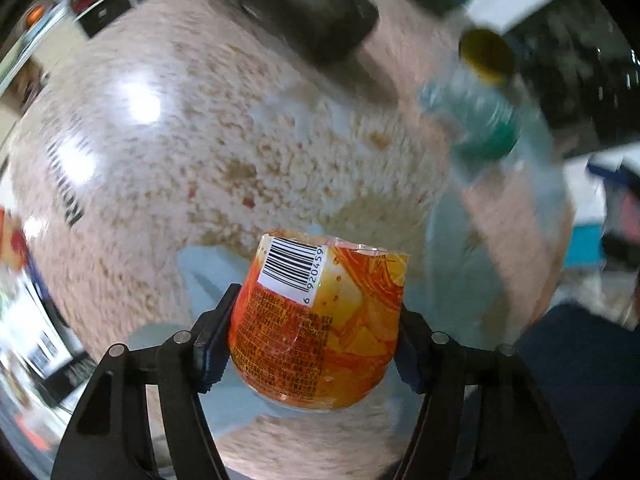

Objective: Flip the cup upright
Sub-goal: 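Close the left tool's fingers around the orange cup's body, then lift the orange cup off the table with the left tool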

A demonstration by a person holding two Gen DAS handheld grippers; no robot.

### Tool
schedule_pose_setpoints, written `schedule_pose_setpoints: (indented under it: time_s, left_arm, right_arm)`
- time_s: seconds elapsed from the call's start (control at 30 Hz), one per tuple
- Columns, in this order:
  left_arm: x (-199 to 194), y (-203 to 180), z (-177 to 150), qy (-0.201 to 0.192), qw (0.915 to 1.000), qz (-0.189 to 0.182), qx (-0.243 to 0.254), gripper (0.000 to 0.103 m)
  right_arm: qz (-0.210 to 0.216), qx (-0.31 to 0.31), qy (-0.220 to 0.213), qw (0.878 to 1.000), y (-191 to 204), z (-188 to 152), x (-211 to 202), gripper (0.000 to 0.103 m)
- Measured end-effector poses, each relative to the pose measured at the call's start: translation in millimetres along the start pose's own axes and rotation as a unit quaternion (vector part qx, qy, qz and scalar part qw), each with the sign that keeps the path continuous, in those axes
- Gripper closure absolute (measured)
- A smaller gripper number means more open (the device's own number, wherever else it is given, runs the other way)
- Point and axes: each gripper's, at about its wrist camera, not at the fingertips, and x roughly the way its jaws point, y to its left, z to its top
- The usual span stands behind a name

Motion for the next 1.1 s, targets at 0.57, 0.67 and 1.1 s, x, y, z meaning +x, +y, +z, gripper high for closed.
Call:
schedule_pose_setpoints:
  time_s: [0.57, 0.67, 1.1]
  left_arm:
    - [-64, -75, -46, -0.109, 0.9892, -0.050, -0.085, 0.032]
    - [-69, -91, -52, -0.128, 0.9870, -0.053, -0.082, 0.032]
    - [-33, -148, -60, -0.119, 0.9837, -0.062, -0.120, 0.032]
  right_arm:
    - [-0.011, 0.025, -0.048, 0.998, 11, -31, -41, 0.000]
    - [-0.010, 0.035, -0.045, 0.998, 9, -40, -47, 0.000]
    - [-0.001, 0.031, -0.005, 0.999, -13, -48, -42, 0.000]
